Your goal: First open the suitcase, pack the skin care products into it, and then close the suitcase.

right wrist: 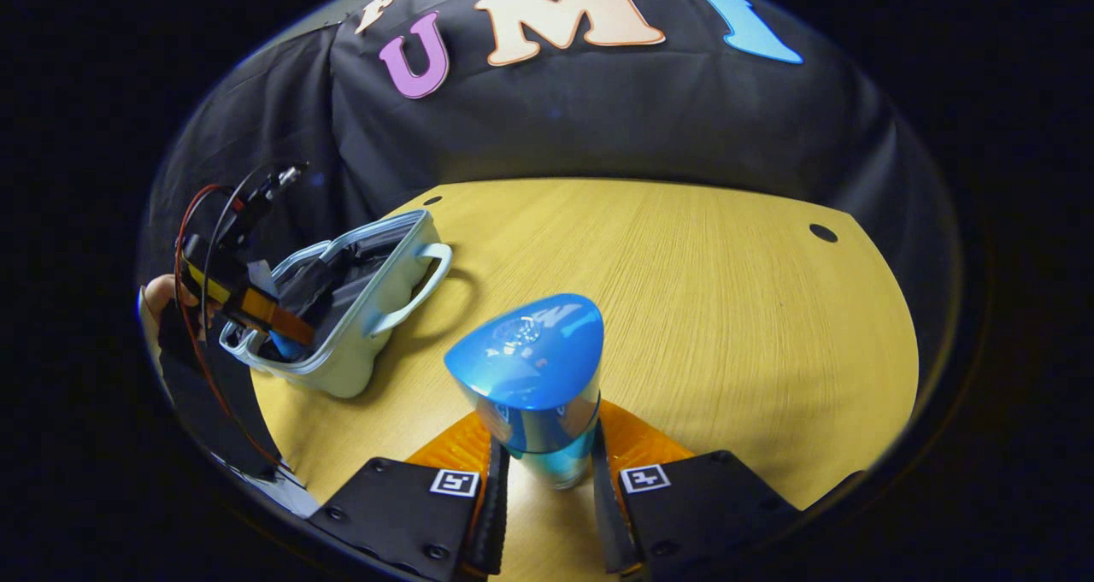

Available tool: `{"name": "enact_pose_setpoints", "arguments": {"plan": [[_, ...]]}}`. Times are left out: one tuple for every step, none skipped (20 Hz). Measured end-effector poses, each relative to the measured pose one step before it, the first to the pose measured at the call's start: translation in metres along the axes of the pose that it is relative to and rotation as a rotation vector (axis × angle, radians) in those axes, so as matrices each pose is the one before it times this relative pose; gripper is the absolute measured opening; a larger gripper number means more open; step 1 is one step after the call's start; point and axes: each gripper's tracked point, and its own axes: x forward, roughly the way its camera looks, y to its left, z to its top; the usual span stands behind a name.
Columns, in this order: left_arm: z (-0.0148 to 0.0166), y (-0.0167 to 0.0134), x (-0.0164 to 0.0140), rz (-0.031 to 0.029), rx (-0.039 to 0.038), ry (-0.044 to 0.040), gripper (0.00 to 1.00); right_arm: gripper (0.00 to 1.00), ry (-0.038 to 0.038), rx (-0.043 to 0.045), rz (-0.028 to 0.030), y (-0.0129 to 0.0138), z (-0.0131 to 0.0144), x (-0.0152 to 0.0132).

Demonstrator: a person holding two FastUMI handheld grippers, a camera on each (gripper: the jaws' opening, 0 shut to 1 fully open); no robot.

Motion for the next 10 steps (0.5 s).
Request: {"name": "enact_pose_setpoints", "arguments": {"plan": [[-0.00127,0.00528,0.00374,-0.00341,0.02491,0.02179,0.38,0.45,0.00669,0.00044,-0.01259,0.00406,0.00287,-0.00347],[-0.00179,0.00396,0.00242,-0.00126,0.01960,0.02247,0.38,0.45,0.00523,0.00021,-0.01305,0.00272,0.00364,-0.00467],[-0.00041,0.00283,0.00161,-0.00381,0.01506,0.02037,0.38,0.45,0.00166,-0.00287,-0.00441,0.00672,0.00516,-0.00678],[-0.00033,0.00047,0.00237,-0.01238,0.01071,0.01625,0.38,0.45,-0.00531,-0.00486,-0.00047,0.01180,0.00594,-0.00611],[-0.00159,-0.00109,0.00102,-0.01823,0.00776,0.01656,0.38,0.46,-0.00844,0.00137,0.00409,0.01117,0.00883,-0.00501],[-0.00098,-0.00040,0.00145,-0.01336,0.00485,0.01221,0.38,0.46,-0.00071,0.00908,0.01052,0.01255,0.00809,-0.00525],[-0.00066,0.00351,0.00228,0.00994,0.01383,0.00955,0.38,0.42,-0.00192,0.00893,0.01417,0.01366,0.00926,-0.00327],[0.00091,0.00040,-0.00241,-0.01355,0.01763,0.00335,0.40,0.43,-0.00278,0.00381,0.01706,0.01463,0.00799,-0.00019],[0.00160,-0.00049,0.00109,-0.01019,0.00428,0.00253,0.36,0.42,-0.00046,-0.00247,0.01801,0.01582,0.00826,0.00113],[-0.00209,-0.00248,0.00054,-0.01687,-0.00073,0.00567,0.39,0.45,0.00045,-0.00880,0.01687,0.01545,0.00829,0.00319]]}}
